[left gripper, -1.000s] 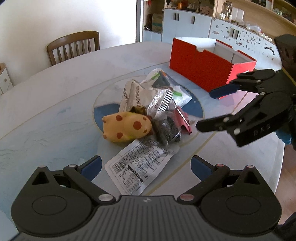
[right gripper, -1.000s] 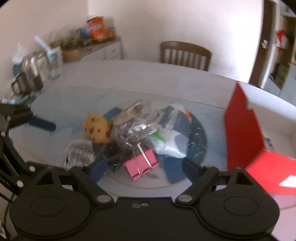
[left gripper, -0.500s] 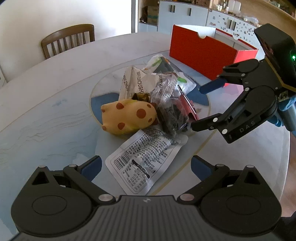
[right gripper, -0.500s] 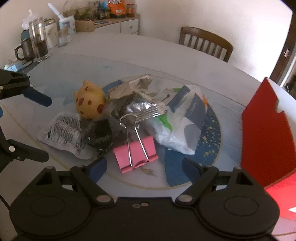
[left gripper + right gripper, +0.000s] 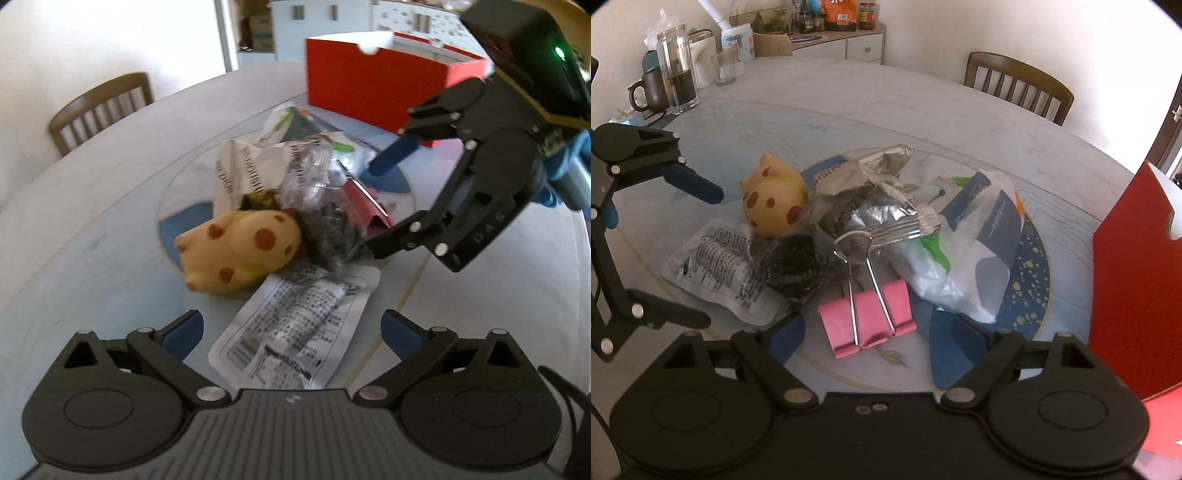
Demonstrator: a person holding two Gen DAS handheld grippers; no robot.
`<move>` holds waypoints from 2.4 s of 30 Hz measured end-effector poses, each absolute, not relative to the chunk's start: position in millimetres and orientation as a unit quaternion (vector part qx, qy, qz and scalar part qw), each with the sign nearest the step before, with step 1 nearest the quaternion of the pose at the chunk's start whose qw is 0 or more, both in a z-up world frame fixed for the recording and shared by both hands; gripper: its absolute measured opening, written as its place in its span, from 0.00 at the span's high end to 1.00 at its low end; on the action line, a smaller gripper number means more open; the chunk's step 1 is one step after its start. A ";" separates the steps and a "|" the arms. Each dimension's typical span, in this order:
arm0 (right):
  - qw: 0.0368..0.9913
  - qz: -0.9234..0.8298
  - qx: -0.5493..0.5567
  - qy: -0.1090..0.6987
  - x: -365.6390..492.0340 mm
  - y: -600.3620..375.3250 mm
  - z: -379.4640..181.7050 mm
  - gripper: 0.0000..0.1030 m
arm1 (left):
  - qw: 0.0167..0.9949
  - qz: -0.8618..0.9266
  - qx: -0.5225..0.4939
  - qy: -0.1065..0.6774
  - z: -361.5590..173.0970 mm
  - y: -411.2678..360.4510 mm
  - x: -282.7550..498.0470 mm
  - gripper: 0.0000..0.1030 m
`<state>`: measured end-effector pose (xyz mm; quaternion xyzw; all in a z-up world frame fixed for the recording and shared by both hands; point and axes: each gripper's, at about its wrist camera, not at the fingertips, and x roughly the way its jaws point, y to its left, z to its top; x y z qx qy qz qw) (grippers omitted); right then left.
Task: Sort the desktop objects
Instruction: 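Grasp the white printed wrapper with left tool while right tool grasps pink binder clip, then carry the white wrapper and pink binder clip over into the red box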
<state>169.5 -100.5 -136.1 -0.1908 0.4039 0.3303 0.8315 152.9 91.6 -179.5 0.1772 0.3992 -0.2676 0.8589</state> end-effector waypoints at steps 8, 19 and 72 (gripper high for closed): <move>0.831 0.334 -0.180 0.406 169.7 -97.9 -137.4 0.19 | 0.857 -0.273 0.166 0.404 -184.4 90.9 156.5 0.11; 0.835 0.332 -0.169 0.404 164.8 -92.0 -133.6 0.44 | 0.863 -0.259 0.149 0.407 -182.1 91.5 150.2 0.31; 0.919 0.091 -0.014 0.382 91.8 -222.3 -32.6 0.45 | 0.903 -0.269 0.076 0.327 -78.7 36.3 116.3 0.34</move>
